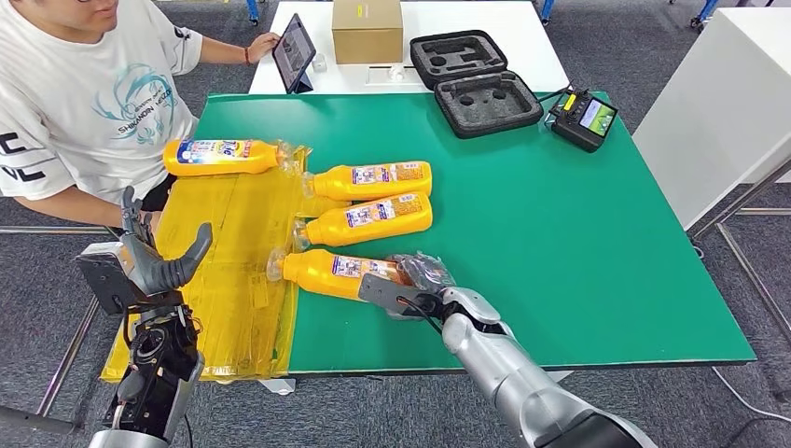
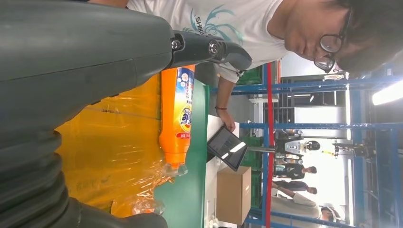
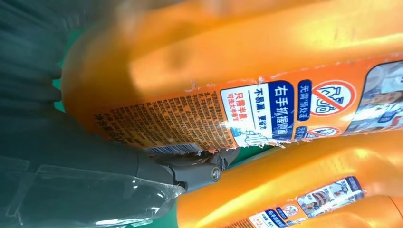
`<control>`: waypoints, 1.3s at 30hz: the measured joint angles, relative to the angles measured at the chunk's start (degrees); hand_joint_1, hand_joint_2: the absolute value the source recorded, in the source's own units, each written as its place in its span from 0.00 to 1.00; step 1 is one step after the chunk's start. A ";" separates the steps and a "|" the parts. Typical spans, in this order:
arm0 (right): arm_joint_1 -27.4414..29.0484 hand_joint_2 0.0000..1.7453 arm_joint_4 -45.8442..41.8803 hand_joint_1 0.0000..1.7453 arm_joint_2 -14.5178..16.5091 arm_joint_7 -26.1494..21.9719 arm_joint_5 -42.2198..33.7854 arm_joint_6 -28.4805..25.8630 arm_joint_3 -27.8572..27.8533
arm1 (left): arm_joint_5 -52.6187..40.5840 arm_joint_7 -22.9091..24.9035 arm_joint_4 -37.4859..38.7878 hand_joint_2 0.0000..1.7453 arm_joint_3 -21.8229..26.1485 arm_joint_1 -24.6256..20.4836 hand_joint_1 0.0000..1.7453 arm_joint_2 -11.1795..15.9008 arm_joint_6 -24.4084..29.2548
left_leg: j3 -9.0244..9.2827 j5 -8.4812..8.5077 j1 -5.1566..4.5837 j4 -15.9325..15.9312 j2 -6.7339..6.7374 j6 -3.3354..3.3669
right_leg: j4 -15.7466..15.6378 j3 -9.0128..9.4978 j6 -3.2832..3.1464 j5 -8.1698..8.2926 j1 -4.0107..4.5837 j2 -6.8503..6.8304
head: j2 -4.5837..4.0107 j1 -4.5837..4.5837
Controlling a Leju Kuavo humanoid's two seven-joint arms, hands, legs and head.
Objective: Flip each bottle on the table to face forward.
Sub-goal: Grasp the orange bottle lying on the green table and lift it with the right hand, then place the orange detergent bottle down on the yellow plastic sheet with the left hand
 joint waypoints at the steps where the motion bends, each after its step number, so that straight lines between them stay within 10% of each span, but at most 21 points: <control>1: 0.05 1.00 -0.07 1.00 0.01 -0.11 -0.07 0.00 0.00 | 0.01 0.01 0.00 1.00 0.00 0.00 0.00 0.01 -0.02 | 0.00 0.00 0.00 0.00 0.00 0.00 | 0.00 -0.01 0.00 0.00 0.00 0.00 | 0.00 0.00; 12: 4.95 1.00 -8.88 1.00 1.78 -25.80 -25.24 -1.17 -4.30 | 4.45 -0.01 -2.04 1.00 2.13 2.13 0.00 -0.36 -1.28 | -0.14 -0.02 0.00 -0.01 0.01 -0.01 | 0.01 -0.14 0.00 -0.03 0.00 0.01 | 0.00 0.01; 25: 10.36 1.00 -20.07 1.00 2.14 -27.44 -41.02 -17.62 -5.69 | 14.44 0.10 -17.16 1.00 17.75 9.46 0.00 -3.76 -4.16 | -0.23 -0.02 0.00 -0.01 0.01 -0.01 | 0.00 -0.23 0.01 -0.05 0.00 0.00 | 0.00 0.01; 39: 10.94 1.00 -20.84 1.00 2.10 -27.45 -43.21 -17.50 -5.66 | 19.52 6.88 -18.75 1.00 15.19 11.13 0.00 -4.64 -13.07 | -0.23 -0.02 0.00 -0.01 -0.01 -0.01 | 0.00 -0.23 0.02 -0.04 0.00 -0.01 | 0.00 0.00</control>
